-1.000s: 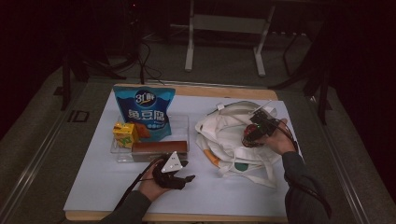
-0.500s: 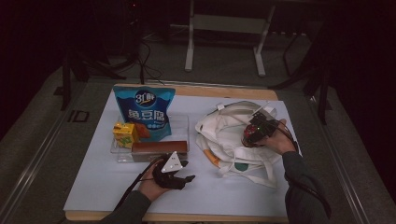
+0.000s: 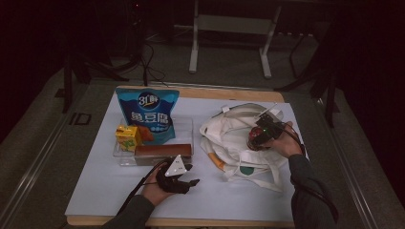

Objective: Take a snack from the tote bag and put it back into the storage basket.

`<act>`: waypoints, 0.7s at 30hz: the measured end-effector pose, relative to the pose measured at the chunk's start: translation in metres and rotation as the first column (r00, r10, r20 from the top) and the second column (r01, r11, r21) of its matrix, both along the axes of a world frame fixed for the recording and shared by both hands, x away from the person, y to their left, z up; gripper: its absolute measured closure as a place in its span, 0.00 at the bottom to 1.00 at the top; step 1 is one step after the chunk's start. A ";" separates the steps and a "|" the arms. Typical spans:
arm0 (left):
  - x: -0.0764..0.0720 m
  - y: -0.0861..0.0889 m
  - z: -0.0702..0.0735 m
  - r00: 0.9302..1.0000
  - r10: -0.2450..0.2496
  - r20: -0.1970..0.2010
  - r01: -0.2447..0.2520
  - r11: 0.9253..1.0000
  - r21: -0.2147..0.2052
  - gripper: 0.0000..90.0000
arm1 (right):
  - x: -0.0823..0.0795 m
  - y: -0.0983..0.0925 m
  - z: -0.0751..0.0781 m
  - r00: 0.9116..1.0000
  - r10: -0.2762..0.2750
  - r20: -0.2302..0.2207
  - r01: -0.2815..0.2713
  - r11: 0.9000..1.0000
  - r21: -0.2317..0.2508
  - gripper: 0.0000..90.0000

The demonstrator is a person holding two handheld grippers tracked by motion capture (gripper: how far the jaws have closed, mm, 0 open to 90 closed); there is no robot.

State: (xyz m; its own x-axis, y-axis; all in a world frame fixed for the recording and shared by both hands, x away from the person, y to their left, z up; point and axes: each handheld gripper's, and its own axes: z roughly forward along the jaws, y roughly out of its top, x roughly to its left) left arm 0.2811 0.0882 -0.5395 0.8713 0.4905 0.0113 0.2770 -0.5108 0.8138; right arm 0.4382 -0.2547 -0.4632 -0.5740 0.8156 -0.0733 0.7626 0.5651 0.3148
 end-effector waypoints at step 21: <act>0.000 0.000 0.000 1.000 0.000 -0.003 0.000 1.000 -0.001 0.44 | -0.008 -0.001 0.014 1.000 -0.004 0.005 0.004 1.000 -0.008 0.29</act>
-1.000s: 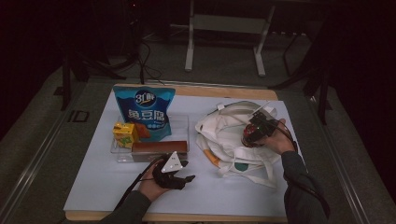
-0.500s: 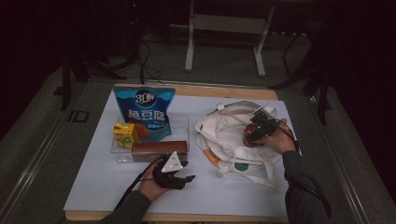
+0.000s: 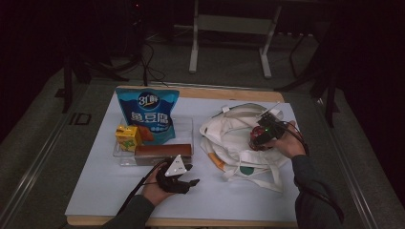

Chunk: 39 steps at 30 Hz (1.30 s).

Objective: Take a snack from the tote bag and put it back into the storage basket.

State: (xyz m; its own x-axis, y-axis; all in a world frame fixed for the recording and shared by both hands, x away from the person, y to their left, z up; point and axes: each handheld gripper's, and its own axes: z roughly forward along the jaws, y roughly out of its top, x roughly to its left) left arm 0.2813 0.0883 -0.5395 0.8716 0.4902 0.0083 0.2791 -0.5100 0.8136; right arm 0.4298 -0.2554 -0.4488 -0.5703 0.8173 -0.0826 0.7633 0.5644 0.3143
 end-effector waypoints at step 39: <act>0.000 0.000 0.000 1.000 0.001 0.002 -0.001 1.000 0.000 0.44 | -0.018 0.040 0.044 0.991 0.124 0.041 -0.126 0.991 0.048 0.29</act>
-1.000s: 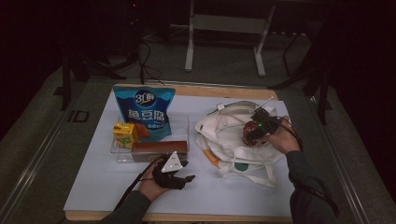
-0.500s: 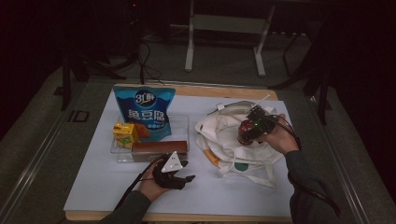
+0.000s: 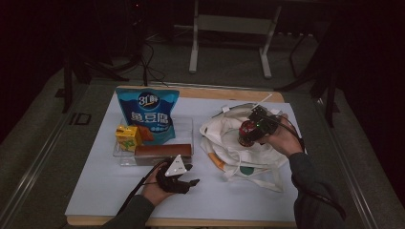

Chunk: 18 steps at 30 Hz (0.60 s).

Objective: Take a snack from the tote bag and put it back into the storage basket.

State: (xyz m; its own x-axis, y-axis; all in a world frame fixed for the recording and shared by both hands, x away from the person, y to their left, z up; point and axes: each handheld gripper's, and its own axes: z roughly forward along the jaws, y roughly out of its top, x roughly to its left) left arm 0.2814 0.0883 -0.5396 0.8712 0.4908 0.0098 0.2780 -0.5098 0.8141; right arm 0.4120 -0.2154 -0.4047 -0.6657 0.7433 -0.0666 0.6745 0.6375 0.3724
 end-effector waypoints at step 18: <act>0.000 0.000 0.000 1.000 0.000 -0.001 0.000 1.000 0.000 0.44 | -0.001 0.003 0.000 1.000 0.008 -0.005 -0.008 1.000 0.006 0.29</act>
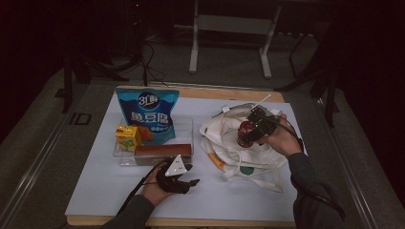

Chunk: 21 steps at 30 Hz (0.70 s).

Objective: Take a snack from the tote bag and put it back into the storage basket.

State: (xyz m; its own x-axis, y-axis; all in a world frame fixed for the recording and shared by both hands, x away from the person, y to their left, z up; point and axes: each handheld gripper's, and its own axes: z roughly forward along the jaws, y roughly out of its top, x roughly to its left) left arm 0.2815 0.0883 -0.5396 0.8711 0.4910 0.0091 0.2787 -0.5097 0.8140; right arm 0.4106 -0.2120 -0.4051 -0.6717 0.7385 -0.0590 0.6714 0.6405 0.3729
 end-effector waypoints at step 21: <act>0.000 0.000 0.000 1.000 -0.001 -0.002 0.001 1.000 -0.001 0.44 | -0.003 0.011 0.017 1.000 0.025 0.012 -0.025 0.998 0.050 0.29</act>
